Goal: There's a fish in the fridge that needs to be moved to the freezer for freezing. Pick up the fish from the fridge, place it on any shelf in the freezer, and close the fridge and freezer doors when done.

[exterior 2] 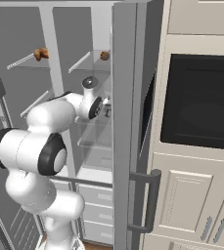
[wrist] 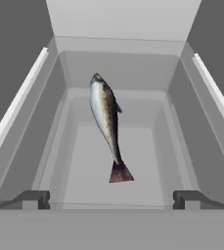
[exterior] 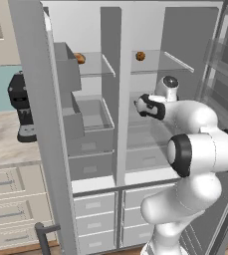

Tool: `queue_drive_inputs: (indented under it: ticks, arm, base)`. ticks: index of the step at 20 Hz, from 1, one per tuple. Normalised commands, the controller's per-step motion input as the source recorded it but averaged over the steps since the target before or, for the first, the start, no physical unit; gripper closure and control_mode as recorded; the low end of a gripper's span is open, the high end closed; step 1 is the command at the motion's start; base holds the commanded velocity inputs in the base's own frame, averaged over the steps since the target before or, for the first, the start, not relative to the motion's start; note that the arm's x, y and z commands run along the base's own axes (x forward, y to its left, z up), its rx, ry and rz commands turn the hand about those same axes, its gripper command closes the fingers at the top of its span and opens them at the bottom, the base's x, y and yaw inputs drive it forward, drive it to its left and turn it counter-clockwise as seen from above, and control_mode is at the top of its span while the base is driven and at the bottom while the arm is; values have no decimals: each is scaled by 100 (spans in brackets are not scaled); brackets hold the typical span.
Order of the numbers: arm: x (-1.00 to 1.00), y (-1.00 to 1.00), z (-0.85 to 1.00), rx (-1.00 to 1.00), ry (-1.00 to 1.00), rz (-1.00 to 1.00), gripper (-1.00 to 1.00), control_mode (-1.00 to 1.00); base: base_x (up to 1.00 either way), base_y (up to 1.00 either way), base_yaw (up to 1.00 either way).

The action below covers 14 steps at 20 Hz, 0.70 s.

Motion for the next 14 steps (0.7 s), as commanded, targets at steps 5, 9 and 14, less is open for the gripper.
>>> queue_drive_inputs:
  ticks: [5, 9, 14]
  arm:
    - [52, 0, -9, 0, 0, 0, -100, -100]
    - [60, 0, -15, 0, 5, 1, -100, -100]
    - [65, -17, -26, 0, 6, 4, -100, -100]
  base:
    - [0, 0, 0]
    - [0, 0, 0]
    - [0, 0, 0]
